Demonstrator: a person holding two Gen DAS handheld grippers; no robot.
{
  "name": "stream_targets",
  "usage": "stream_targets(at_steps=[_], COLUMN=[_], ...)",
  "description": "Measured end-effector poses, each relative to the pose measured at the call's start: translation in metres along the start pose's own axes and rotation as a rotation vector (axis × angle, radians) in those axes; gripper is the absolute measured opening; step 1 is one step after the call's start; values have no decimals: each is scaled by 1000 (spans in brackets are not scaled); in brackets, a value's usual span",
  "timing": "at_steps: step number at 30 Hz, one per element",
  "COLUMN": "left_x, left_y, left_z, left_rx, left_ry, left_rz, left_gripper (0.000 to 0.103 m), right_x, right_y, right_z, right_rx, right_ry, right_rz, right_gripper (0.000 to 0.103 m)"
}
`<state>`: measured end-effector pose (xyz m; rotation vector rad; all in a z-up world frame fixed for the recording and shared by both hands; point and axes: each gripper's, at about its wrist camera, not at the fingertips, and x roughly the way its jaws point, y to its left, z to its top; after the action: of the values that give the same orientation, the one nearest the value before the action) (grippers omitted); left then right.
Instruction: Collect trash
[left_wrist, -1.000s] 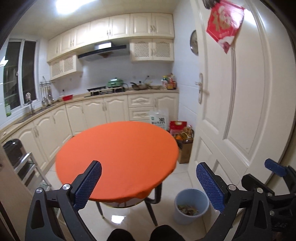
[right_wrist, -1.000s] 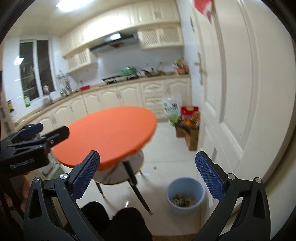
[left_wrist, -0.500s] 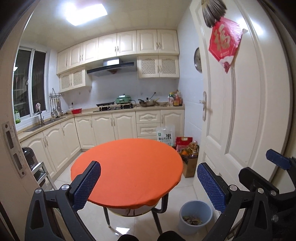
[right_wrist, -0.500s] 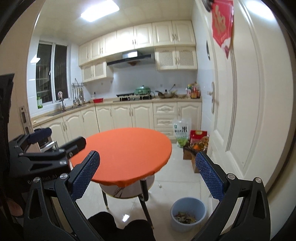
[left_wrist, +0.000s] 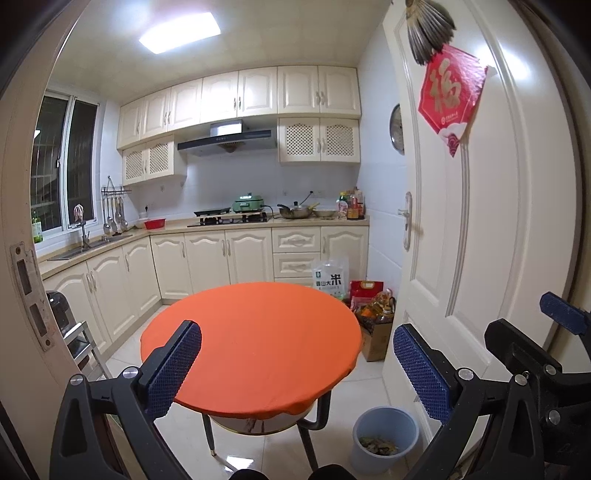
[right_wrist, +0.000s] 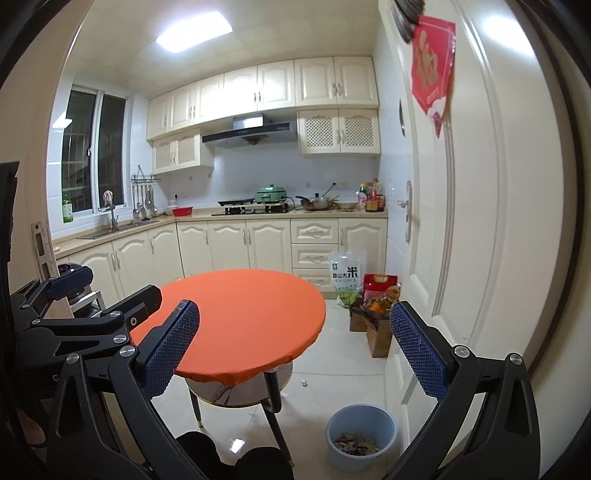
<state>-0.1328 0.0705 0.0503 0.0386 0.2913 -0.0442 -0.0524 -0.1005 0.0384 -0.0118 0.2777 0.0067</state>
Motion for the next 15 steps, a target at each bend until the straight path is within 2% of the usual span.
stream_targets(at_steps=[15], left_x=[1], left_y=[6], left_z=[-1], left_rx=[2], left_ry=[-11], left_rz=[-2], left_gripper=[102], right_x=[-2], right_y=[-1], right_z=[1], right_rx=[4], right_ry=[-3], right_rz=[-3], right_gripper=[103])
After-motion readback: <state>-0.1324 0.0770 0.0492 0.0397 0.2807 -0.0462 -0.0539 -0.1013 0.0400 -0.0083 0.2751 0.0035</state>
